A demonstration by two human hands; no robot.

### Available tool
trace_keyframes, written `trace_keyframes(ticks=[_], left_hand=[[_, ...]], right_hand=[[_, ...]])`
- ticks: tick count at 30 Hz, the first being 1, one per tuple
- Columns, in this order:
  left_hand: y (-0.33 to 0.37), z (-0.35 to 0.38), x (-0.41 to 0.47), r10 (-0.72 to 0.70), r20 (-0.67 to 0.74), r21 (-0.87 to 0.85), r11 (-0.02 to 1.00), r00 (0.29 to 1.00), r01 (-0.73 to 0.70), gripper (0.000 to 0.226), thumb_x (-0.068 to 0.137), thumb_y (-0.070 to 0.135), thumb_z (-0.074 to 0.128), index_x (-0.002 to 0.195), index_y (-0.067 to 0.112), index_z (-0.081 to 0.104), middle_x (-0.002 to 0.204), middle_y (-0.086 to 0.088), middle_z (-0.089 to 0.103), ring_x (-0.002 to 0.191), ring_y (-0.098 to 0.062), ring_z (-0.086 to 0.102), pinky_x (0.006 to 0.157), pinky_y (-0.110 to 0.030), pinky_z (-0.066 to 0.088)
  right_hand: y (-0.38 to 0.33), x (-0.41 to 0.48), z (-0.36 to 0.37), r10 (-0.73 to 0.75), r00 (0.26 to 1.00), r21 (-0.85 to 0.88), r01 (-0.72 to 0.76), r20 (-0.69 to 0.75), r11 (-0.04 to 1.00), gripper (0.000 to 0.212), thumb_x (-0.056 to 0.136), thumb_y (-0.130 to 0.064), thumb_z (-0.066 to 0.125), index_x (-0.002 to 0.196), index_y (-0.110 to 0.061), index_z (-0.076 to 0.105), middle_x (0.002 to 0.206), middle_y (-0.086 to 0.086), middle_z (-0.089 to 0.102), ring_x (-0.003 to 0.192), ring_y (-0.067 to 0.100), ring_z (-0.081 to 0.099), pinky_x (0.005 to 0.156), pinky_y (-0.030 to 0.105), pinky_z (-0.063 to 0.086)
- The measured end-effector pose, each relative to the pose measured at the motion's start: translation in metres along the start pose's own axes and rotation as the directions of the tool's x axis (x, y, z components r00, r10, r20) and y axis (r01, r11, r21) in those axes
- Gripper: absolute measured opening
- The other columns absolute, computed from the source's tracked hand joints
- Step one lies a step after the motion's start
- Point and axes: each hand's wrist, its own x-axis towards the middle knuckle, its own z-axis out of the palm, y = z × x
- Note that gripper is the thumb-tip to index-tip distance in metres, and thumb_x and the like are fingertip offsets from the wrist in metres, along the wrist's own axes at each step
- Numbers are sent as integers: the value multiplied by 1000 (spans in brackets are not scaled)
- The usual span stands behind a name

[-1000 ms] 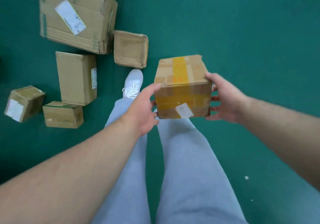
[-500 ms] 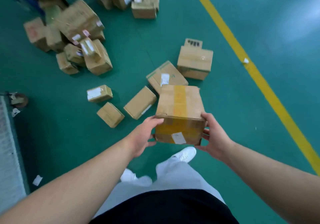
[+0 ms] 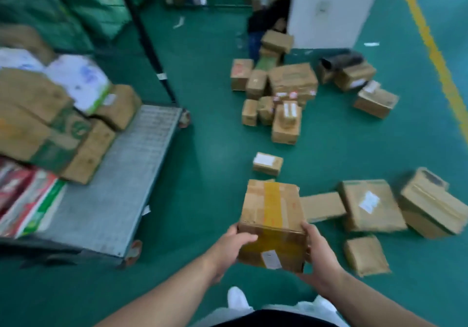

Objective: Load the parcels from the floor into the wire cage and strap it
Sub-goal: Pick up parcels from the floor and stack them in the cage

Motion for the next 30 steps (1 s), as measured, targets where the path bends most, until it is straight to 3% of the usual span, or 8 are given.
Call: trace_keyframes(ticks=[2,7,11,14,21,24,26,30], left_hand=[[-3,-45,-4,15,-68,-79,997,998,-20,31,99,25,60,130,28,56,120,14,68,107,-1,60,81,-24,45],[8,-117,9,-38,-235,-332,942,971,-44,25,100,23,59,125,23,61,114,6,72,102,-13,68,63,-20,50],[37,-169,42,-89,-366,-491,864,926,-111,25,100,26,59,125,25,62,121,3,69,114,-18,65,73,-30,51],[63,-212,62,-121,-440,-536,830,890,-152,22,99,29,61,121,28,63,121,6,69,113,-18,66,80,-33,52],[134,-300,76,-205,-570,-640,718,796,-274,27,99,32,62,126,31,59,123,7,67,113,-17,65,74,-30,51],[153,-331,84,-238,-589,-682,660,772,-317,29,99,29,62,128,30,58,120,7,69,111,-16,66,74,-29,52],[164,-354,92,-237,-595,-683,652,768,-328,33,100,30,61,132,34,54,122,11,66,113,-13,62,82,-32,50],[179,-419,121,-219,-609,-655,681,762,-328,34,102,33,57,135,38,51,128,11,62,121,-16,57,101,-43,45]], right_hand=[[-10,3,49,-39,999,-85,41,24,996,50,87,-64,62,120,-26,62,115,6,71,104,27,69,84,55,58],[-55,12,141,-128,985,-271,156,118,950,47,91,-61,62,120,-25,57,115,5,68,103,24,67,91,55,57],[-106,48,225,-188,965,-382,247,185,891,46,94,-60,59,122,-24,53,114,0,63,101,22,64,93,53,56],[-143,76,292,-182,953,-451,276,242,849,49,92,-63,59,119,-23,55,113,4,64,102,26,65,92,51,58],[-219,104,429,-100,892,-558,361,442,747,45,91,-61,61,107,-19,58,110,7,63,99,27,65,93,55,58],[-244,109,483,-77,873,-579,382,481,720,58,74,-73,63,106,-25,59,112,5,65,102,28,67,93,55,58],[-255,120,518,-67,864,-587,393,499,708,63,68,-76,63,106,-26,59,113,4,66,102,29,67,92,55,58],[-269,143,593,-64,842,-591,427,535,684,56,80,-72,62,112,-25,57,115,4,65,103,28,67,91,55,59]])
